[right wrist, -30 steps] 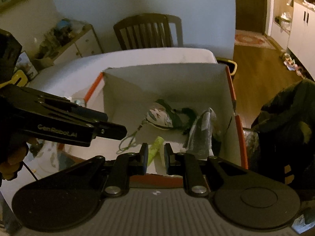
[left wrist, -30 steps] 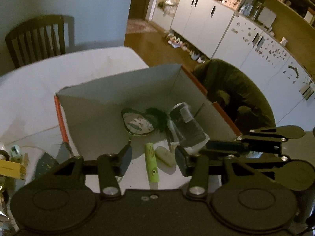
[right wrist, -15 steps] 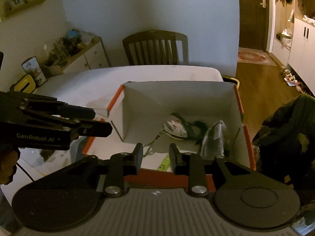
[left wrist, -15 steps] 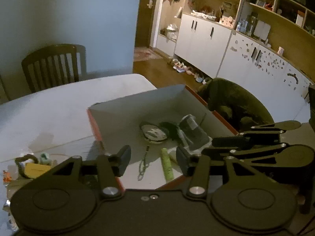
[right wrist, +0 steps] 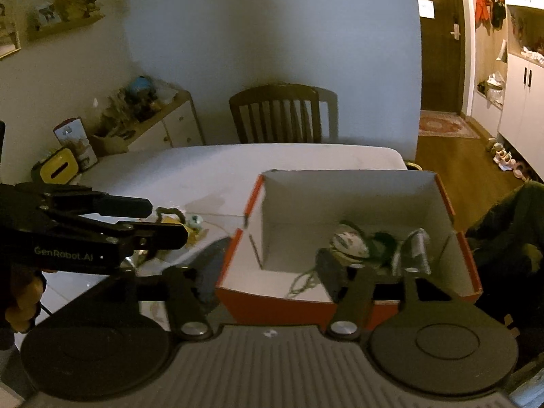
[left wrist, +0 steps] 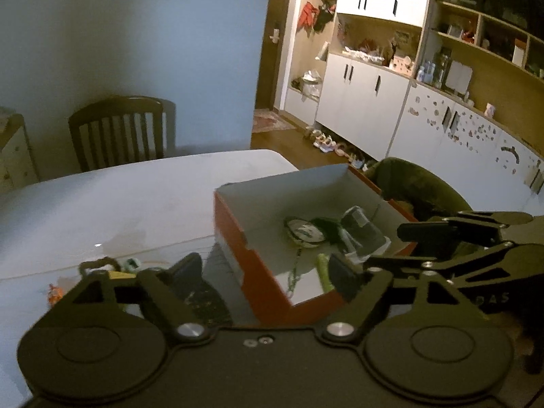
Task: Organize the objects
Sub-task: 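Withdraw both tools from the box and return toward the pile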
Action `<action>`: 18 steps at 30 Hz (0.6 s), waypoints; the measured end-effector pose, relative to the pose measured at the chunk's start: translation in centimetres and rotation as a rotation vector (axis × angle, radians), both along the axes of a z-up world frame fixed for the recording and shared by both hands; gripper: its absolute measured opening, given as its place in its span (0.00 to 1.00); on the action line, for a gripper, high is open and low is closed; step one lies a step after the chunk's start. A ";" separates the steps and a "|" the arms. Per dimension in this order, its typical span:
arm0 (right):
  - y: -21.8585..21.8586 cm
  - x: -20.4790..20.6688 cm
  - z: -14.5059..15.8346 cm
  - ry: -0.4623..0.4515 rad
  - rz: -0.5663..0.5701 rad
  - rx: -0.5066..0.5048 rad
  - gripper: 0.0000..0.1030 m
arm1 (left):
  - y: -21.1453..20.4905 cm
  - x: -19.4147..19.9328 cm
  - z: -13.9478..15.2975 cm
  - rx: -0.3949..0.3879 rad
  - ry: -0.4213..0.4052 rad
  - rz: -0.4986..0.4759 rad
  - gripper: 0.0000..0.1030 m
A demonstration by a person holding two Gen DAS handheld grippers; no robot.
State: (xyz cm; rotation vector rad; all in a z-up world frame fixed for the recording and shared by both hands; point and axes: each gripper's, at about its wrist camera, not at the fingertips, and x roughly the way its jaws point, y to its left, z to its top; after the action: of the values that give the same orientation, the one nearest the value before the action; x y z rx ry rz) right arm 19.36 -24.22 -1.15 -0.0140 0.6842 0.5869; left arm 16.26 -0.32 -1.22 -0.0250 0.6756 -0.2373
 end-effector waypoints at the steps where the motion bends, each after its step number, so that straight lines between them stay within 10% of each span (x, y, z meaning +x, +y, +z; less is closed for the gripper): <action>1: 0.4 -0.4 0.1 -0.009 -0.001 0.003 0.71 | 0.6 -0.3 0.0 -0.001 -0.005 0.004 0.86; 18: 8.4 -3.5 -0.3 -0.025 -0.013 0.047 0.96 | 10.8 -3.7 -2.6 0.017 0.008 0.092 1.00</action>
State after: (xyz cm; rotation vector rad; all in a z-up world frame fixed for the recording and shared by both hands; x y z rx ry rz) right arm 15.85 -15.82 -1.44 0.0267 0.6461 0.5888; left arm 12.53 10.51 -3.82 -0.0404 0.6825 -0.1426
